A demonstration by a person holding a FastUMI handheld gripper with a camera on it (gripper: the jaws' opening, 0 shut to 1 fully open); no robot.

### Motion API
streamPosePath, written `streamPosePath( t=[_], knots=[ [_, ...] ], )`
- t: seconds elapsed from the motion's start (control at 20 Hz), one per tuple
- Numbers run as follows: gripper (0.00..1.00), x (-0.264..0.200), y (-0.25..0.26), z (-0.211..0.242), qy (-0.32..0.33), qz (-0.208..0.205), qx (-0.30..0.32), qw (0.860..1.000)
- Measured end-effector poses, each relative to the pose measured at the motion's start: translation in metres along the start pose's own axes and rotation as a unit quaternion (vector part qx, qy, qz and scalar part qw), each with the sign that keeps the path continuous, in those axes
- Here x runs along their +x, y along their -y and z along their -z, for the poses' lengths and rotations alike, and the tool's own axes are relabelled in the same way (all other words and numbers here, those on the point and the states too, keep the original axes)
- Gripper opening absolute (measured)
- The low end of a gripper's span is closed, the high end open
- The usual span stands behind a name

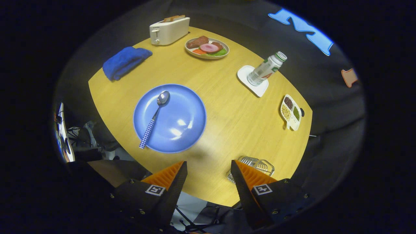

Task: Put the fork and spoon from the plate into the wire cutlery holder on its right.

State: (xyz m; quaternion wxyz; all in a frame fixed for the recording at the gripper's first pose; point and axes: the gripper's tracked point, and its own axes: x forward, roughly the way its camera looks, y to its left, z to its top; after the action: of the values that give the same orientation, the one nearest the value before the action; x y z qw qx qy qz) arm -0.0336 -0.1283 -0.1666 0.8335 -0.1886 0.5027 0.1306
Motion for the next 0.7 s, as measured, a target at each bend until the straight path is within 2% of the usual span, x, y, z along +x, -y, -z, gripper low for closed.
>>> streamPosePath(
  t=[0.4, 0.7],
  knots=[
    [0.83, 0.015, -0.058, -0.037, 0.034, -0.038, -0.021, 0.998],
    [0.83, 0.027, -0.084, -0.055, 0.051, -0.044, 0.028, 0.997]
  ],
)
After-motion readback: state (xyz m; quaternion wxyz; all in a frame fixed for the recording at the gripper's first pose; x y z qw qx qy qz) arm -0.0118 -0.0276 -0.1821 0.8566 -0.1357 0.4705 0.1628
